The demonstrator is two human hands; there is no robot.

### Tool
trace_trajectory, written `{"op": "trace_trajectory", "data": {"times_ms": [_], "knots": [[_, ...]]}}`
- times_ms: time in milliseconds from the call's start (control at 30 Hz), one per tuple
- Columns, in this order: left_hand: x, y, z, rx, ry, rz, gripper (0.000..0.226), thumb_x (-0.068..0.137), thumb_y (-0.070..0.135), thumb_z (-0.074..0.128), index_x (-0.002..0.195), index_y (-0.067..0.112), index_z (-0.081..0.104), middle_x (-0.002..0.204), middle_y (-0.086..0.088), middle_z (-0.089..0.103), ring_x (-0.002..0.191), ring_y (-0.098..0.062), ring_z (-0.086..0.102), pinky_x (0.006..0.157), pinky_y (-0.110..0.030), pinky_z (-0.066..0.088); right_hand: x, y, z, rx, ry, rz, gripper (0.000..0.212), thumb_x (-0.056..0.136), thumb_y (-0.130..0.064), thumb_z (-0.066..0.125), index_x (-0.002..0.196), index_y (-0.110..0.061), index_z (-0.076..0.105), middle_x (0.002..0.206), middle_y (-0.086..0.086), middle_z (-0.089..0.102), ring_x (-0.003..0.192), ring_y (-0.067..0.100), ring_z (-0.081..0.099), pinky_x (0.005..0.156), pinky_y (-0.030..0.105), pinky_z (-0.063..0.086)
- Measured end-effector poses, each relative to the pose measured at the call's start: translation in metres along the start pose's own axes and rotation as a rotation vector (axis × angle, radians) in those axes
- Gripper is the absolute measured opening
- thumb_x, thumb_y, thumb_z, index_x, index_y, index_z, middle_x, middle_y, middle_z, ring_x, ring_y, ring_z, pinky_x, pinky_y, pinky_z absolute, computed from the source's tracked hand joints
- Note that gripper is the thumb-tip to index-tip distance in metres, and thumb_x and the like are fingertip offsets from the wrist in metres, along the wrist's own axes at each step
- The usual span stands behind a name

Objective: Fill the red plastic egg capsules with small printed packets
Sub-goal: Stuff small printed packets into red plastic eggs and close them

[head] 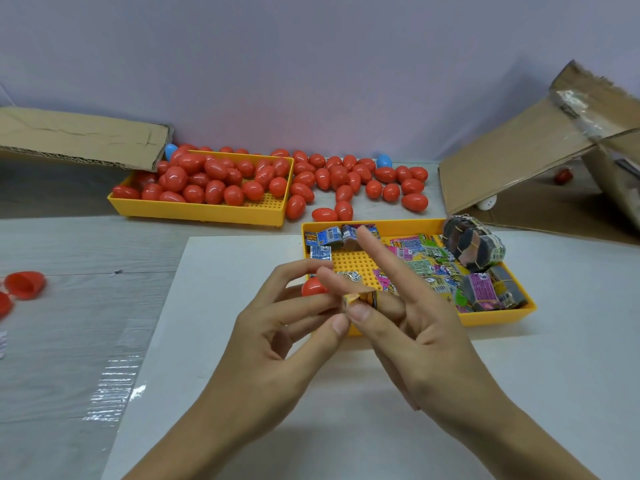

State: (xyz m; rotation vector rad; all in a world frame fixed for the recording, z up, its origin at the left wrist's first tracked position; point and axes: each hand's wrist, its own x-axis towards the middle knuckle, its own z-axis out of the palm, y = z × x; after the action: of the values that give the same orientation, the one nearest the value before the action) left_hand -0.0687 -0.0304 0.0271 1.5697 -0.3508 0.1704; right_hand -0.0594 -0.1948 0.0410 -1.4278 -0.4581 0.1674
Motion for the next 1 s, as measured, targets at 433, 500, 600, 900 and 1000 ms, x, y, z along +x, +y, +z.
{"op": "trace_trajectory", "data": {"times_ms": [433,500,600,900,1000], "knots": [[-0.0023,-0.0048,0.003,0.06,0.269,0.095,0.006,0.074,0.018,0.08,0.078,0.014,0.078,0.112,0.001,0.066,0.105,-0.021,0.069,0.079,-0.025,0.059,-0.0054,0.0051,0.0054,-0.393,0.339,-0.129,0.041,0.071,-0.046,0.079,0.107,-0.041,0.06,0.1,-0.008,0.063,0.049,0.011,0.054,0.042,0.028,0.043],[-0.0021,-0.0045,0.0013,0.138,0.271,0.168,0.009,0.076,0.022,0.082,0.083,0.019,0.077,0.115,0.002,0.064,0.109,-0.027,0.066,0.082,-0.028,0.059,-0.0046,0.0035,0.0061,-0.414,0.317,-0.085,0.036,0.069,-0.051,0.078,0.101,-0.037,0.067,0.099,-0.008,0.066,0.06,0.015,0.063,0.044,0.027,0.047],[-0.0029,-0.0046,0.0,0.246,0.257,0.253,0.011,0.08,0.025,0.074,0.091,0.023,0.075,0.117,0.004,0.061,0.111,-0.031,0.064,0.086,-0.034,0.057,-0.0021,0.0022,0.0058,-0.252,0.244,0.055,0.035,0.07,-0.045,0.079,0.103,-0.036,0.073,0.09,-0.005,0.074,0.065,0.017,0.07,0.046,0.018,0.047],[-0.0054,-0.0039,0.0042,0.629,0.267,0.467,0.007,0.075,0.008,0.08,0.08,0.005,0.077,0.111,-0.014,0.061,0.112,-0.01,0.059,0.088,-0.014,0.049,0.0009,-0.0006,0.0052,-0.138,0.296,0.082,0.023,0.083,-0.015,0.066,0.098,-0.03,0.078,0.079,0.002,0.076,0.065,0.022,0.073,0.041,0.024,0.049],[-0.0078,-0.0031,0.0065,0.641,0.243,0.5,0.008,0.077,0.01,0.08,0.079,0.004,0.077,0.113,-0.015,0.061,0.111,-0.011,0.06,0.085,-0.015,0.052,-0.0008,0.0026,0.0057,-0.18,0.353,0.034,0.027,0.087,-0.003,0.069,0.095,-0.027,0.078,0.075,0.002,0.075,0.059,0.019,0.071,0.04,0.023,0.048]]}}
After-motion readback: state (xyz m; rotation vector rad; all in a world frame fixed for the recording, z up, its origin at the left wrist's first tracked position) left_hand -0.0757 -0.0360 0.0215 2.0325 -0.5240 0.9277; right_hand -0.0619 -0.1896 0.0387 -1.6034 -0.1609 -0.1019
